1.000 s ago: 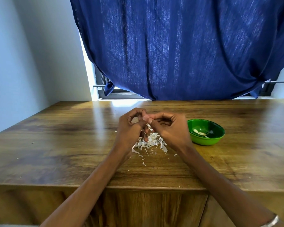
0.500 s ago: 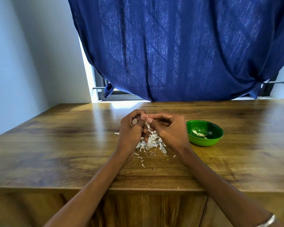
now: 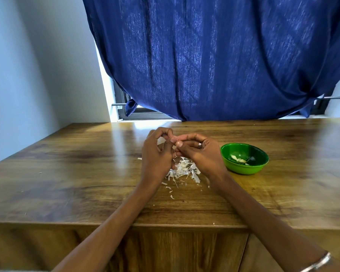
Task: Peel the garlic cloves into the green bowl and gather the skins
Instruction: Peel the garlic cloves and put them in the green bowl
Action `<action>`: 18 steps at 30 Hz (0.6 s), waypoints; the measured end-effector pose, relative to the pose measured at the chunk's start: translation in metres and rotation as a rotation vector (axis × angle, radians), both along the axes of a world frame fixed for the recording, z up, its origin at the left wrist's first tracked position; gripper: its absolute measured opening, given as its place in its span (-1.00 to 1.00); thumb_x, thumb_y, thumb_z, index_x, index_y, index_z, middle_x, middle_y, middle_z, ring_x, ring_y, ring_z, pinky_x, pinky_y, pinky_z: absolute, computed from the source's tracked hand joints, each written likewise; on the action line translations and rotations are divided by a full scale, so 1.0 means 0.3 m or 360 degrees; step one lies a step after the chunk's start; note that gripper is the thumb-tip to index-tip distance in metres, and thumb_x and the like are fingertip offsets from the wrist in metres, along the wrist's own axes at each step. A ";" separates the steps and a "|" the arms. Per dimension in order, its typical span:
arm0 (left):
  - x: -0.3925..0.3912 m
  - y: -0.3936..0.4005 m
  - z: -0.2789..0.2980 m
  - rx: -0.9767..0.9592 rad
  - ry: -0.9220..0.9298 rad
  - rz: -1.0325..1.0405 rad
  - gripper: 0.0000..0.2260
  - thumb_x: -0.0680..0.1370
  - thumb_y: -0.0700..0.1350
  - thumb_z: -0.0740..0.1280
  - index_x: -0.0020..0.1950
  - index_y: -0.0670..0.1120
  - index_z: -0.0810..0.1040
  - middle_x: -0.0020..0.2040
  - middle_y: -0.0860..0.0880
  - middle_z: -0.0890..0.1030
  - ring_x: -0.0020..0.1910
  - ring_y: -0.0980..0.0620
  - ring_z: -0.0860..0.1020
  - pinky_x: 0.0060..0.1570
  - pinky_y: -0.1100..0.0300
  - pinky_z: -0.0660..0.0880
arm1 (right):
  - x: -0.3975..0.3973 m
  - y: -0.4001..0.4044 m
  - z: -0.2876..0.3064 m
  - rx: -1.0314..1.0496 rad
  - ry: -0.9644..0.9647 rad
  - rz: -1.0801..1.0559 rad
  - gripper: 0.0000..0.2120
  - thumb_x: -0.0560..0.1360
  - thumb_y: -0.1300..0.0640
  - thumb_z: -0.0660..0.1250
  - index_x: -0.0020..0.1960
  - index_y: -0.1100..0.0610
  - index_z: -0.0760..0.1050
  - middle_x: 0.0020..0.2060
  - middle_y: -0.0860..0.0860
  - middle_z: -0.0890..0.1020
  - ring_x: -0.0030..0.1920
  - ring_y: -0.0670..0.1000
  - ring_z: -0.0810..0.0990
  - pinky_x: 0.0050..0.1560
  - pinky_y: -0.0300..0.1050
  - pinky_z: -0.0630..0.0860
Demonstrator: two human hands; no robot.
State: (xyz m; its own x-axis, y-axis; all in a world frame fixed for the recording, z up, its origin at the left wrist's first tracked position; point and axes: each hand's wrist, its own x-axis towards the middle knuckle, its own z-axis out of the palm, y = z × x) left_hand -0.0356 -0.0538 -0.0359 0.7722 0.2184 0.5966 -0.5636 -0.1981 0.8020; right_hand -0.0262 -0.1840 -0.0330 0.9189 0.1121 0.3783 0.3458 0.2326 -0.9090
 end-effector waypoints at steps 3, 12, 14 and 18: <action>-0.004 -0.001 0.000 0.0022 -0.0012 0.0050 -0.78 0.64 -0.30 0.33 -0.15 -0.05 0.49 -0.29 -0.09 0.49 -0.56 0.10 0.44 -0.59 0.22 0.39 | 0.001 -0.002 -0.001 -0.0012 0.0012 0.0031 -0.79 0.47 0.32 0.48 0.10 0.30 0.62 -0.07 0.27 0.71 -0.16 0.09 0.70 -0.08 -0.13 0.68; -0.006 0.001 -0.001 -0.0050 -0.0035 0.0125 -0.87 0.59 -0.29 0.41 -0.10 -0.14 0.52 -0.15 -0.03 0.65 -0.59 -0.01 0.50 -0.59 0.19 0.40 | -0.001 -0.005 0.004 -0.0076 0.0004 -0.0067 -0.83 0.47 0.29 0.50 0.05 0.25 0.65 -0.09 0.17 0.72 -0.23 0.01 0.70 -0.15 -0.18 0.66; -0.015 0.000 0.005 -0.0081 -0.0025 0.0168 -0.89 0.57 -0.27 0.45 -0.03 -0.14 0.54 -0.10 -0.01 0.69 -0.60 -0.02 0.52 -0.62 0.19 0.39 | 0.001 -0.007 0.004 -0.0099 0.0000 -0.0101 -0.84 0.47 0.27 0.51 0.04 0.22 0.65 -0.10 0.12 0.73 -0.20 0.04 0.72 -0.12 -0.15 0.67; -0.023 0.008 0.007 -0.0037 -0.0023 0.0266 -0.93 0.60 -0.24 0.42 0.01 -0.09 0.68 -0.14 0.01 0.73 -0.58 -0.03 0.56 -0.60 0.15 0.44 | 0.004 -0.010 0.002 -0.0097 0.0001 -0.0177 -0.83 0.45 0.25 0.53 0.02 0.21 0.65 -0.14 0.12 0.74 -0.14 0.12 0.74 -0.06 -0.05 0.69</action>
State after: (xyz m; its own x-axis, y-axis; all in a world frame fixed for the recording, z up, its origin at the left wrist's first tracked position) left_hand -0.0426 -0.0514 -0.0339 0.7156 0.3566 0.6006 -0.5358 -0.2715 0.7995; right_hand -0.0250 -0.1871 -0.0323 0.9272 0.0323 0.3733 0.3658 0.1374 -0.9205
